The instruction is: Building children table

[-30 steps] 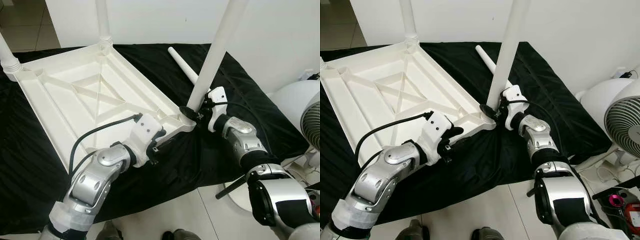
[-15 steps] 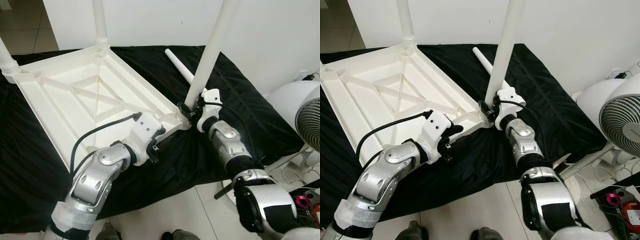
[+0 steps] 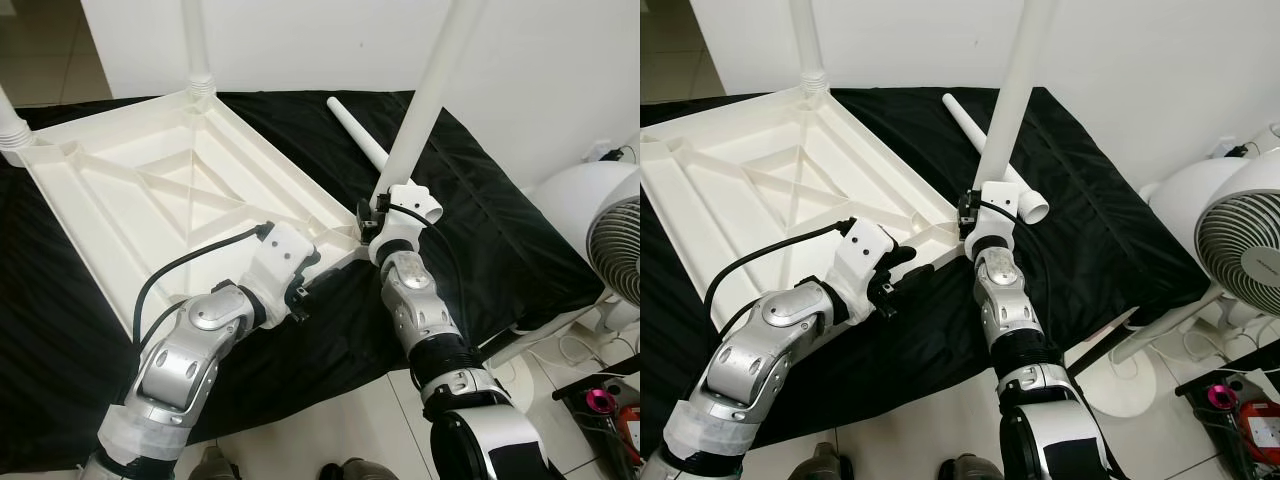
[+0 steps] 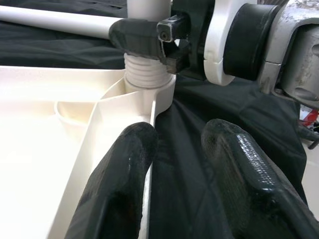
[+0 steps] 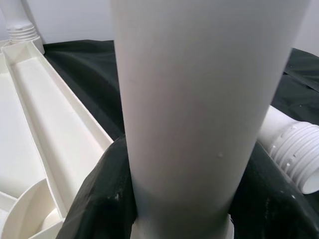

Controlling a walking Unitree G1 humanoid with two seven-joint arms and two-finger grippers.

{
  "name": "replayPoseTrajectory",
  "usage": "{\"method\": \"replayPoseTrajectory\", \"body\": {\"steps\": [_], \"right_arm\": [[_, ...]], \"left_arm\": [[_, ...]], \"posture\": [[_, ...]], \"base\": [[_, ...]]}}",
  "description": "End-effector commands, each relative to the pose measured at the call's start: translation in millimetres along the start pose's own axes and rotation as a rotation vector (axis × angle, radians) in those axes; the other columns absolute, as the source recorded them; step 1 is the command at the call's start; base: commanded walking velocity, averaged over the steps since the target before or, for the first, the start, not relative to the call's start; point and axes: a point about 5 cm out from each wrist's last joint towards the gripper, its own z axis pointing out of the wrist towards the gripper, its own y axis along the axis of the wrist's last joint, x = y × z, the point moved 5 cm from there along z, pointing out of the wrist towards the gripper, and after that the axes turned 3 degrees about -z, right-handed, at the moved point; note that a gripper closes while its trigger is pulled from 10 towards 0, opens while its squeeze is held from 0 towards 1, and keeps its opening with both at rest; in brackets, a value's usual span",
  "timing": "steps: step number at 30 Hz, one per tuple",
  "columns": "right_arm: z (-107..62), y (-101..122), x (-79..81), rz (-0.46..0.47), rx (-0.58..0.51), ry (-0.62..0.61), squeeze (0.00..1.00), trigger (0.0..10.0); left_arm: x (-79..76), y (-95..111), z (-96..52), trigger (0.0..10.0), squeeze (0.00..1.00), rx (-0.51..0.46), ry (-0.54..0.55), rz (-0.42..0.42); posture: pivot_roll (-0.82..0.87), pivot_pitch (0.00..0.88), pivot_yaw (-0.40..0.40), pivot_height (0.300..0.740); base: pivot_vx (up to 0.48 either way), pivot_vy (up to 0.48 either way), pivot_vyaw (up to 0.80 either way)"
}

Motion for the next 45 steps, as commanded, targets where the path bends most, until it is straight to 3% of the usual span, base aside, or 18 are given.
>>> {"method": "replayPoseTrajectory", "body": {"steps": [1,2,3,13,14,15,16,18,24,27,36,45], "right_arm": [[-5.8,-22.6,-6.3,-0.009,0.088,-0.012,0.00,10.0],[-5.8,-22.7,-10.5,-0.005,0.089,-0.023,0.75,10.0],[-5.9,-22.5,-13.0,-0.003,0.088,-0.027,1.00,10.0],[-9.6,-17.8,-23.3,-0.051,0.064,0.002,1.00,10.0],[-9.9,-17.1,-23.3,-0.061,0.057,0.040,0.46,10.0],[-10.2,-16.7,-23.3,-0.068,0.053,0.065,0.46,10.0],[-10.8,-16.5,-23.6,-0.070,0.051,0.101,0.00,10.0],[-10.8,-16.5,-23.6,-0.070,0.051,0.101,0.00,10.0],[-14.6,-0.7,-17.3,-0.134,-0.019,0.386,0.00,10.0],[-12.9,4.8,-18.8,-0.172,-0.030,0.457,0.00,10.0],[-8.6,12.6,-25.1,-0.254,-0.026,0.585,0.00,10.0],[-6.9,4.4,-24.5,-0.295,0.034,0.699,0.00,10.0]], "left_arm": [[4.8,1.7,-0.4,10.0,0.00,-0.010,0.069,0.017],[5.9,2.1,-0.7,10.0,0.00,-0.011,0.073,0.018],[6.7,2.5,-1.0,10.0,0.00,-0.012,0.076,0.017],[5.6,4.4,-1.8,10.0,0.00,-0.020,0.074,0.015],[5.2,5.2,-1.8,10.0,0.00,-0.023,0.073,0.013],[5.0,5.7,-1.7,10.0,0.00,-0.025,0.072,0.011],[5.2,5.8,-1.9,10.0,0.00,-0.026,0.073,0.011],[5.2,5.8,-1.9,10.0,0.00,-0.026,0.073,0.011],[6.9,7.0,-2.0,10.0,0.00,-0.031,0.080,0.004],[6.8,7.2,-1.9,10.0,0.00,-0.031,0.075,0.003],[8.3,9.3,-1.4,10.0,0.00,-0.034,0.073,0.007],[8.3,10.7,-2.1,10.0,0.00,-0.035,0.068,0.009]], "posture": [[0.03,0.046,-0.082,0.740],[0.03,0.045,-0.082,0.740],[0.03,0.045,-0.082,0.740],[0.03,0.044,-0.087,0.740],[0.03,0.043,-0.089,0.740],[0.04,0.043,-0.090,0.740],[0.04,0.043,-0.090,0.740],[0.04,0.043,-0.090,0.740],[0.01,0.055,-0.086,0.740],[0.01,0.059,-0.081,0.740],[0.00,0.067,-0.071,0.740],[0.00,0.067,-0.063,0.740]], "base": [[0.000,0.000,0.00],[0.000,0.000,0.00],[0.000,0.000,0.00],[0.000,0.000,0.00],[0.000,0.000,0.00],[0.000,0.000,0.00],[0.000,0.000,0.00],[0.000,0.000,0.00],[0.000,0.000,0.00],[0.000,0.000,0.00],[0.000,0.000,0.00],[0.000,0.000,0.00]]}}
